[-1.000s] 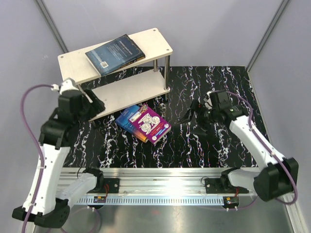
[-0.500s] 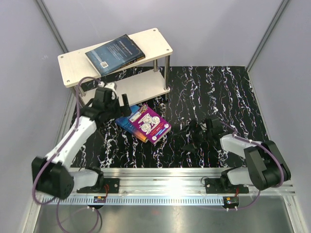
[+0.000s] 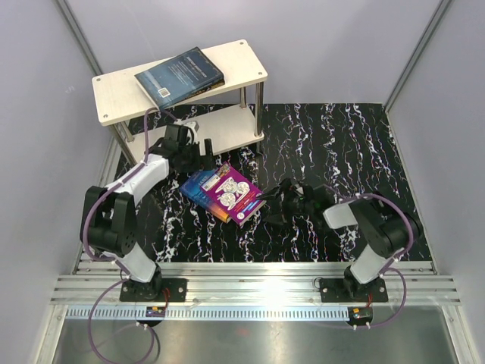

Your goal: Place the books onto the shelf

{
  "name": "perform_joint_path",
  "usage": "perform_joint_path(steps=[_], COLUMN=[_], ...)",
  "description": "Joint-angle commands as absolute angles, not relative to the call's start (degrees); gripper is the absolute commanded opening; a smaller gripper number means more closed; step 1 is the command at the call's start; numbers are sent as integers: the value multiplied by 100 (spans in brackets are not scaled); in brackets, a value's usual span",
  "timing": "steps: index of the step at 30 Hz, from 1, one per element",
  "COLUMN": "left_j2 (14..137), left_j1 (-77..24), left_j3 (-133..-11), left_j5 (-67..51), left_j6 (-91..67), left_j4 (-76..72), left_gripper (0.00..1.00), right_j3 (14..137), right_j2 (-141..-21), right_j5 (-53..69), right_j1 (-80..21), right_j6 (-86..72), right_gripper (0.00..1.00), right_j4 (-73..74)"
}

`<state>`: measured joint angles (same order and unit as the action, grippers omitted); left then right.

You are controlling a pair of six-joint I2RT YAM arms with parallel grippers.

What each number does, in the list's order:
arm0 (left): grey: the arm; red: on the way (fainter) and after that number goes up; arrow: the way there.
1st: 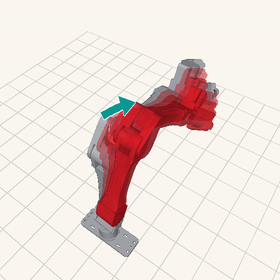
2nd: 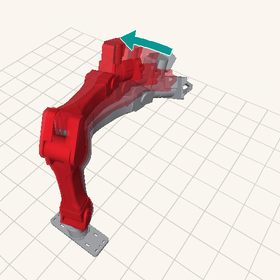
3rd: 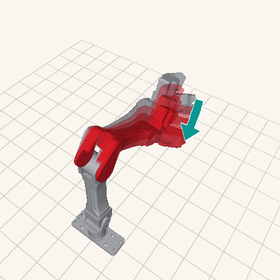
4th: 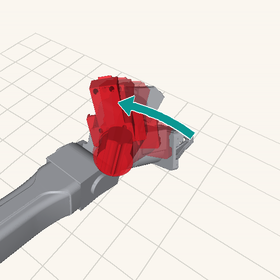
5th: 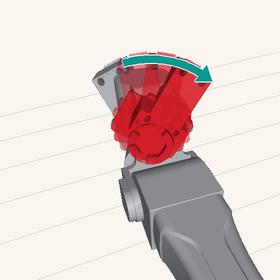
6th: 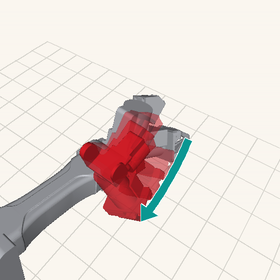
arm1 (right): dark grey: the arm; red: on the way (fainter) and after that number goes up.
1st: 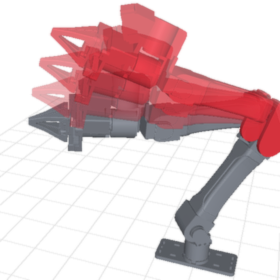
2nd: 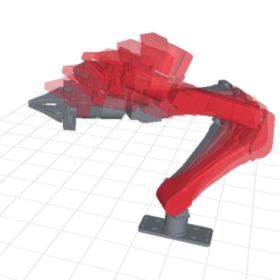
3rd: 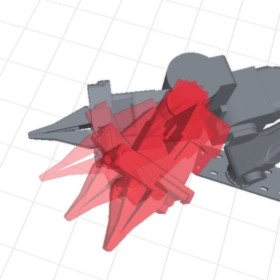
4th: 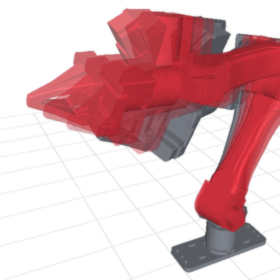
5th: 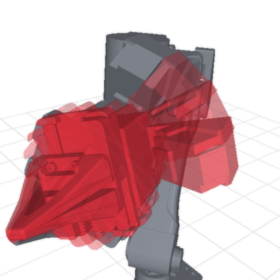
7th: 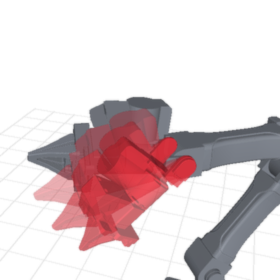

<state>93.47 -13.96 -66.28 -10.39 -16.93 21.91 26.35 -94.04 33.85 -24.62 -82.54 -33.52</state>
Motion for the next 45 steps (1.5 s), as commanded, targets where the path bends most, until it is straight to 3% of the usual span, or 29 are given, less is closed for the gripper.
perform_joint_path(steps=[1, 8, 18, 21, 22, 25, 26, 29, 34, 40, 45], left_j2=[9396, 9142, 8974, 8877, 8816, 8623, 8561, 8219, 7429, 6777, 6557], left_j1=[-1354, -1555, -2784, -3127, -3181, -3278, -3287, -3287, -3156, -2348, -1881], left_j3=[-6785, -6311, -5458, -5458, -5449, -5353, -5266, -5212, -5484, -5853, -5643], left_j5=[-1380, -1582, -1600, -1521, -1494, -1485, -1494, -1372, -1318, -2573, -4111], left_j6=[-1678, -1837, -2531, -2750, -2864, -3093, -3120, -3155, -3120, -3531, -4726], left_j4=[1854, 1767, 1336, 1362, 1362, 1380, 1362, 1563, 1986, 1768, -207], left_gripper=[96, 96, 95, 95, 95, 95, 95, 95, 99, 99, 99], right_j3=[3032, 3216, 3524, 3472, 3446, 3349, 3383, 3803, 5254, 6319, 6811], right_j2=[-9764, -10134, -10459, -10258, -10170, -9626, -9467, -8372, -7270, -6259, -5863], right_j5=[3085, 2988, 2979, 2945, 2918, 2865, 2874, 2795, 2523, 2724, 3224], right_j1=[-3021, -3138, -3155, -3146, -3146, -3068, -3033, -2849, -2769, -2654, -2628], right_j6=[-8587, -8789, -8842, -8711, -8606, -8176, -8017, -7131, -5102, -4632, -4842], right_gripper=[100, 100, 98, 86, 70, 44, 27, 0, 0, 0, 0], right_j4=[-4332, -4711, -4808, -4703, -4537, -3792, -3501, -1720, 1707, 3040, 3173])
